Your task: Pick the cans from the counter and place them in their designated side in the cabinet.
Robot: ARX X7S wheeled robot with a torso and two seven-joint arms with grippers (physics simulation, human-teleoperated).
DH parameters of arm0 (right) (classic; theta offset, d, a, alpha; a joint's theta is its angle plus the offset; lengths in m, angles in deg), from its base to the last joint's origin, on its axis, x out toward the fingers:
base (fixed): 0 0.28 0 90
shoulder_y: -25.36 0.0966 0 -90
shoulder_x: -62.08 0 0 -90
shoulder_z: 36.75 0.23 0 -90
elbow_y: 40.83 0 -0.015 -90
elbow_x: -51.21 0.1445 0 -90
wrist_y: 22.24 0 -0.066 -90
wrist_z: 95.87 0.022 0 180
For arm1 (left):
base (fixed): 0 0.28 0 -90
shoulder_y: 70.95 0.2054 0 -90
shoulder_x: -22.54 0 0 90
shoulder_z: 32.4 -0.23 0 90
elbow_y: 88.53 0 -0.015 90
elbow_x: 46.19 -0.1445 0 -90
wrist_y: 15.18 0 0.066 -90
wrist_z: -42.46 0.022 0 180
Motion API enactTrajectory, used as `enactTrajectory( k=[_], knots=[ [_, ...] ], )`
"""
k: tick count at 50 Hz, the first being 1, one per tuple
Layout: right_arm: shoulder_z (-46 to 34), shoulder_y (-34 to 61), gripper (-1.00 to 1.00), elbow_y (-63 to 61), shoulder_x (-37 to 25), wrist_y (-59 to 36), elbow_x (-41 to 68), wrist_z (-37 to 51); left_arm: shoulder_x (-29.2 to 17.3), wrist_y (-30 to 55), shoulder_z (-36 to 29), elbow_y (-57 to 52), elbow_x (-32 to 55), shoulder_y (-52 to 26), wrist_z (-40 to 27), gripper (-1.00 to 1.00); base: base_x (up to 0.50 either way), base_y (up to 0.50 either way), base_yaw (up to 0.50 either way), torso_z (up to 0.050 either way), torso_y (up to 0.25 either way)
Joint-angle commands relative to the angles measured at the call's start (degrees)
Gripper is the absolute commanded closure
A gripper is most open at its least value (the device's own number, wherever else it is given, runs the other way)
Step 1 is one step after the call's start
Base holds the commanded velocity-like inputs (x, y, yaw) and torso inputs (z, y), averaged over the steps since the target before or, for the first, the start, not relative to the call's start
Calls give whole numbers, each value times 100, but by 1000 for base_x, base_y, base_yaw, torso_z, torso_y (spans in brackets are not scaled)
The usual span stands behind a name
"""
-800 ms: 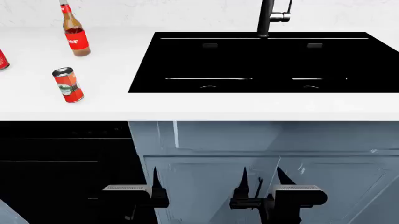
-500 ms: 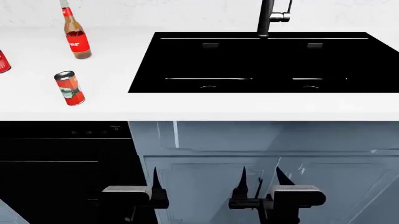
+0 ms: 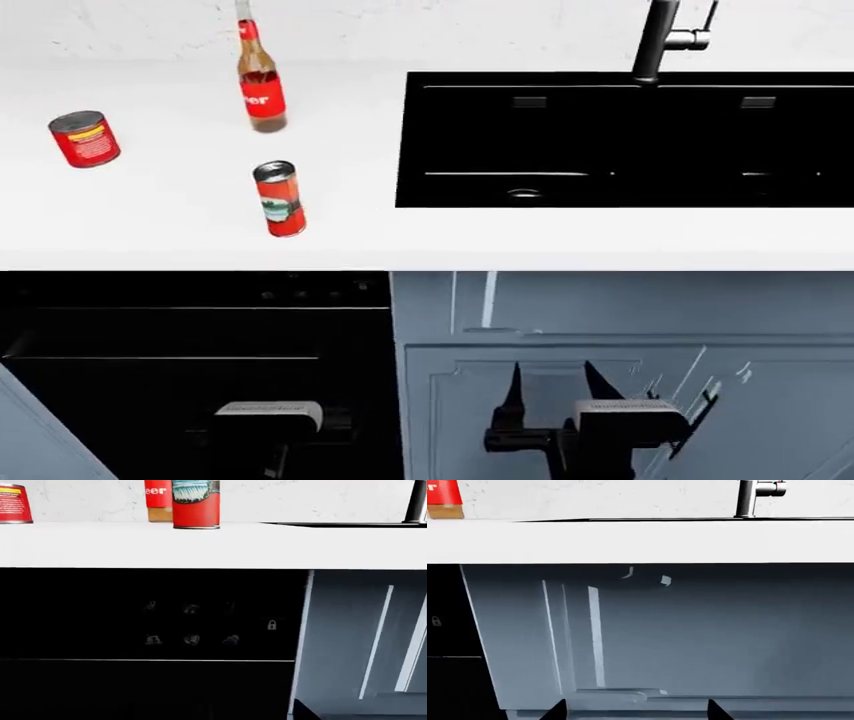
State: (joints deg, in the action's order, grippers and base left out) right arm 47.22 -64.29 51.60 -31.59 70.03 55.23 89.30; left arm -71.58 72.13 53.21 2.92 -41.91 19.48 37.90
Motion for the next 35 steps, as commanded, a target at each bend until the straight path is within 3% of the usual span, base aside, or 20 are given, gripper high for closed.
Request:
enactTrajectory(
  k=[1,35],
  knots=[
    [-148,-12,-100,-24,-83,-26,72,90,-83,-33,-80,12,99,13,-92,-100,66,500,0,0,0],
    [-437,-34,-100,-63,-274,45,249,252,-273,-113,-307,33,281,24,-316,-100,47,485,0,0,0]
  ],
)
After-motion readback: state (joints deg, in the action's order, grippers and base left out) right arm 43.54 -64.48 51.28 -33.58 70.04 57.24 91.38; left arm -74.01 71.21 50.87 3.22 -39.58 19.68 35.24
